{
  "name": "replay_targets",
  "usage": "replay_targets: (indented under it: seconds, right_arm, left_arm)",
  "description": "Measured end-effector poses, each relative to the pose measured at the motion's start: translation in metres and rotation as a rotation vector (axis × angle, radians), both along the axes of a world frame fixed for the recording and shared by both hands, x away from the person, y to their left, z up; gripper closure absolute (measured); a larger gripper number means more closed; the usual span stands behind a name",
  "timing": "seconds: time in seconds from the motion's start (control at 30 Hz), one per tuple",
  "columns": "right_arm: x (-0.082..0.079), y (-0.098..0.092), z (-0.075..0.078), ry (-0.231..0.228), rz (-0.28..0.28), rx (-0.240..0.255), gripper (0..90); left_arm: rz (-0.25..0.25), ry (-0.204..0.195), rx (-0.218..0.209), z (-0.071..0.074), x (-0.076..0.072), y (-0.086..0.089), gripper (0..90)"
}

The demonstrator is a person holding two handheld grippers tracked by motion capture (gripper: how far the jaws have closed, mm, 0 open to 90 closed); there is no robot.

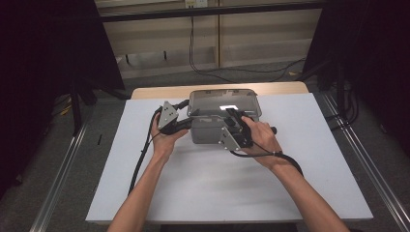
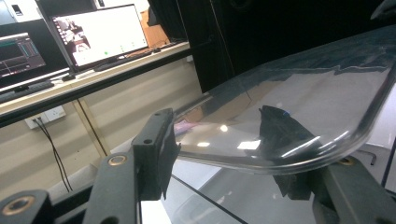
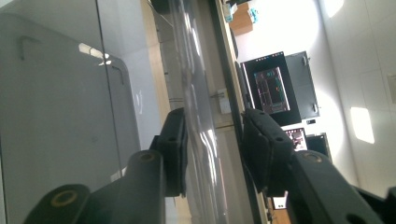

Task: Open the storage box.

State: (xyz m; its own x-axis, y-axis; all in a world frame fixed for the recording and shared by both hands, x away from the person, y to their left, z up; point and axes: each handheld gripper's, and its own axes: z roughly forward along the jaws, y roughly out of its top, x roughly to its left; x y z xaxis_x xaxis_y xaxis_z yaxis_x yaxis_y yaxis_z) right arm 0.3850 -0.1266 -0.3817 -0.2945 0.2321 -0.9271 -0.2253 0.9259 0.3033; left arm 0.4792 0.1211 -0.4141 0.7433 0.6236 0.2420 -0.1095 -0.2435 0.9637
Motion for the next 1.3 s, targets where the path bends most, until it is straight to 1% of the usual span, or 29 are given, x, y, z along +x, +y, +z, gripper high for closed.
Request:
replay_targets:
  seconds: [0.1, 0.2, 0.27, 0.33, 0.4, 0.47, 0.53, 0.57, 0.6, 0.7, 0.87, 0.93, 1.0, 1.07, 1.1, 1.13, 1.17, 1.2, 1.27, 1.3]
  right_arm:
    - [0.001, -0.003, 0.001, 0.013, -0.005, 0.027, 57.8]
    - [0.002, -0.009, 0.001, 0.029, -0.020, 0.073, 54.8]
    - [0.002, -0.013, 0.001, 0.033, -0.020, 0.096, 52.7]
    - [0.002, -0.017, 0.000, 0.037, -0.026, 0.120, 51.0]
    - [0.003, -0.022, 0.001, 0.043, -0.036, 0.152, 49.7]
    - [0.004, -0.027, 0.001, 0.059, -0.050, 0.184, 48.4]
    - [0.005, -0.032, 0.002, 0.060, -0.056, 0.208, 47.6]
    - [0.005, -0.034, 0.002, 0.068, -0.062, 0.229, 46.1]
    - [0.005, -0.037, 0.002, 0.071, -0.067, 0.246, 44.6]
    - [0.005, -0.043, -0.001, 0.077, -0.082, 0.272, 44.3]
    - [0.008, -0.059, -0.002, 0.114, -0.100, 0.351, 43.4]
    - [0.009, -0.063, -0.002, 0.122, -0.104, 0.374, 43.5]
    - [0.010, -0.068, -0.002, 0.120, -0.104, 0.402, 43.8]
    - [0.011, -0.072, -0.003, 0.133, -0.112, 0.425, 43.8]
    - [0.012, -0.074, -0.005, 0.136, -0.115, 0.429, 43.9]
    - [0.012, -0.076, -0.006, 0.138, -0.114, 0.429, 44.1]
    - [0.014, -0.080, -0.008, 0.148, -0.118, 0.443, 44.6]
    - [0.014, -0.080, -0.008, 0.148, -0.118, 0.443, 44.6]
    - [0.016, -0.084, -0.009, 0.161, -0.114, 0.481, 44.7]
    - [0.017, -0.085, -0.009, 0.167, -0.112, 0.492, 44.8]
  left_arm:
    - [0.001, -0.001, 0.003, 0.000, 0.000, 0.000, 45.7]
    - [-0.002, -0.003, 0.000, 0.000, 0.000, -0.002, 45.4]
    - [0.002, -0.007, 0.010, 0.001, 0.000, -0.001, 45.4]
    - [0.002, -0.005, 0.007, 0.001, 0.000, -0.001, 45.5]
    - [0.000, -0.003, 0.001, 0.001, 0.001, -0.002, 45.7]
    - [0.000, -0.002, 0.000, 0.002, 0.001, -0.002, 46.0]
    - [-0.003, -0.004, 0.001, 0.003, 0.001, -0.002, 46.3]
    - [-0.002, -0.005, 0.007, 0.003, 0.001, -0.002, 46.3]
    - [-0.001, -0.003, 0.001, 0.003, 0.002, -0.002, 46.3]
    - [0.001, 0.001, -0.005, 0.003, 0.002, -0.002, 46.5]
    - [-0.001, 0.006, -0.009, 0.004, 0.003, -0.002, 46.9]
    - [-0.003, 0.004, -0.006, 0.004, 0.003, -0.002, 46.8]
    - [-0.003, 0.008, -0.009, 0.005, 0.004, -0.002, 46.8]
    - [-0.004, 0.011, -0.013, 0.005, 0.004, -0.002, 46.9]
    - [-0.005, 0.006, 0.002, 0.006, 0.004, -0.002, 47.0]
    - [-0.005, 0.008, -0.004, 0.006, 0.004, -0.002, 47.2]
    - [-0.004, 0.007, -0.008, 0.006, 0.004, -0.003, 47.4]
    - [-0.005, 0.008, -0.009, 0.007, 0.004, -0.003, 47.4]
    - [-0.005, 0.007, -0.009, 0.007, 0.004, -0.003, 47.5]
    - [-0.007, 0.008, -0.007, 0.007, 0.004, -0.003, 47.5]
